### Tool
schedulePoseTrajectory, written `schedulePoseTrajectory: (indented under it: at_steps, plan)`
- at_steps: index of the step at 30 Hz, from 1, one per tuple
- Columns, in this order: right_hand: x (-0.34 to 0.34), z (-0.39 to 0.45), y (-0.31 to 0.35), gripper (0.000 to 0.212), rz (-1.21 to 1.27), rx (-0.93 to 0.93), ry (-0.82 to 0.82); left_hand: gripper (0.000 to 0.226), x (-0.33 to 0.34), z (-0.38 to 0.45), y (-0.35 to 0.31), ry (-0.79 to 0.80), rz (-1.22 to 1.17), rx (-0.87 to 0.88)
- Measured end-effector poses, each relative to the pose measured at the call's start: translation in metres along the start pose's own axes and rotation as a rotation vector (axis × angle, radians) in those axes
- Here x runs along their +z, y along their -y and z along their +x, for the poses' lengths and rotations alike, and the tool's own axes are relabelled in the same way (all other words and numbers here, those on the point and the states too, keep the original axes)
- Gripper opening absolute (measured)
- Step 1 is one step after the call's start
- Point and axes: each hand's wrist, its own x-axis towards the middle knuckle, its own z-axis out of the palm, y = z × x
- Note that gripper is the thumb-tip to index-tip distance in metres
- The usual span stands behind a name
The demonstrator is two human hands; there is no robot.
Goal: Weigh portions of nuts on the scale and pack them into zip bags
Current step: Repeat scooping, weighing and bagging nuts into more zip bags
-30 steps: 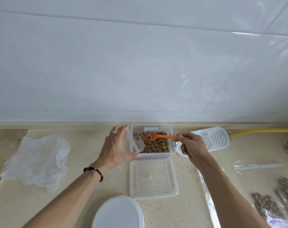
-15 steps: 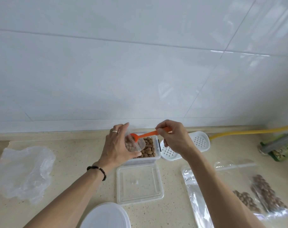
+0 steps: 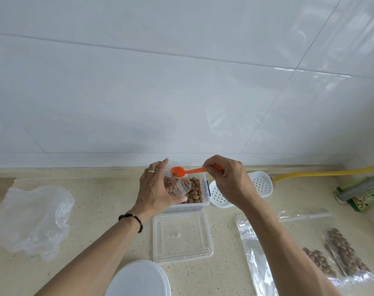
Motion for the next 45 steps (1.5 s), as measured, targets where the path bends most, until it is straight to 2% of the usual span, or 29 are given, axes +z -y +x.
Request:
schedulePoseTrajectory:
  at_steps: [2, 7, 13, 17, 34, 37, 41, 45]
  plan:
    - [0.002, 0.001, -0.001, 0.012, 0.019, 0.021, -0.009, 0.121, 0.000, -0.001, 0.001, -0.003, -0.041, 0.005]
    - [0.007, 0.000, -0.002, 0.015, 0.103, 0.100, 0.122, 0.120, -0.002, -0.003, 0.002, -0.018, -0.113, 0.006]
    - [0.008, 0.001, -0.006, 0.010, 0.232, 0.219, -0.066, 0.127, -0.008, -0.006, 0.013, 0.040, -0.063, -0.015]
    - [0.013, 0.000, -0.004, 0.009, 0.243, 0.236, 0.001, 0.128, -0.011, -0.009, 0.017, 0.084, -0.043, -0.031]
    - [0.015, 0.000, 0.007, 0.010, -0.026, -0.103, -0.001, 0.128, -0.010, -0.002, 0.017, 0.099, -0.074, -0.078]
    - [0.014, -0.001, 0.007, 0.010, 0.048, -0.045, -0.061, 0.127, -0.008, -0.002, 0.018, 0.085, -0.061, -0.078]
    - [0.018, 0.001, -0.008, 0.010, 0.159, 0.147, -0.203, 0.123, -0.012, -0.007, 0.024, 0.050, -0.002, -0.077]
    - [0.038, -0.002, -0.047, 0.012, 0.035, 0.340, -0.180, 0.124, -0.019, -0.019, 0.036, 0.051, 0.033, -0.081]
